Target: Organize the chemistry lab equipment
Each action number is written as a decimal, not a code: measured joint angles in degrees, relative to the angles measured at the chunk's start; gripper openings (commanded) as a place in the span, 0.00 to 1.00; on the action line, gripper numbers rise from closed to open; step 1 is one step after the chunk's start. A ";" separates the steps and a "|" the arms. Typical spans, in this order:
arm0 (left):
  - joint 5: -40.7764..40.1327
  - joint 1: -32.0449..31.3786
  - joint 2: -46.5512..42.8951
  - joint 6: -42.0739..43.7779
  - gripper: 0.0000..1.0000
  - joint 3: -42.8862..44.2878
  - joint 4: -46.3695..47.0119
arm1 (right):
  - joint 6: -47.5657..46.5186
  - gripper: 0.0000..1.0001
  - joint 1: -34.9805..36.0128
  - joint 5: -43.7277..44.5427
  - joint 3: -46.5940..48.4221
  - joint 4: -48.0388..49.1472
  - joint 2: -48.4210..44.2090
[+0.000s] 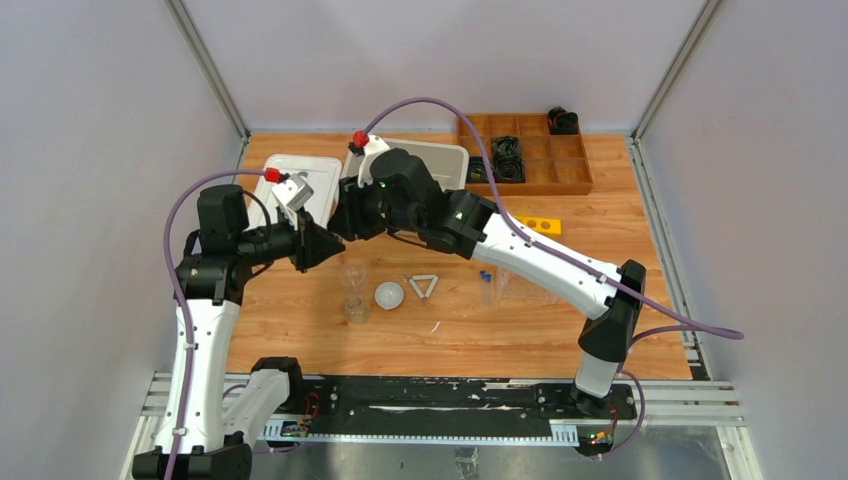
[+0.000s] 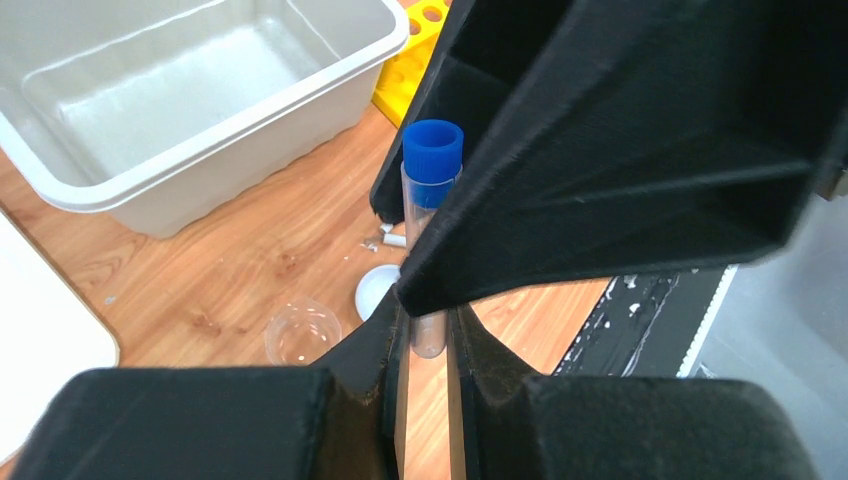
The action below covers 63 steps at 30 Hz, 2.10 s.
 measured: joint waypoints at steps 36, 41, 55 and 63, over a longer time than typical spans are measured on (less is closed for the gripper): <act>-4.98 -0.02 0.15 1.70 1.00 -0.55 -1.73 | -5.53 0.00 -16.48 33.59 -69.20 0.37 -52.15; -5.01 -0.02 0.13 1.70 1.00 -0.55 -1.73 | -5.11 0.00 -16.50 34.32 -72.48 4.52 -49.64; -5.60 -0.02 0.11 1.73 1.00 -0.55 -1.75 | -4.46 0.00 -16.50 33.53 -79.65 17.11 -44.89; -5.99 -0.02 0.09 1.73 1.00 -0.55 -1.81 | -4.55 0.00 -16.50 32.92 -83.19 23.32 -44.98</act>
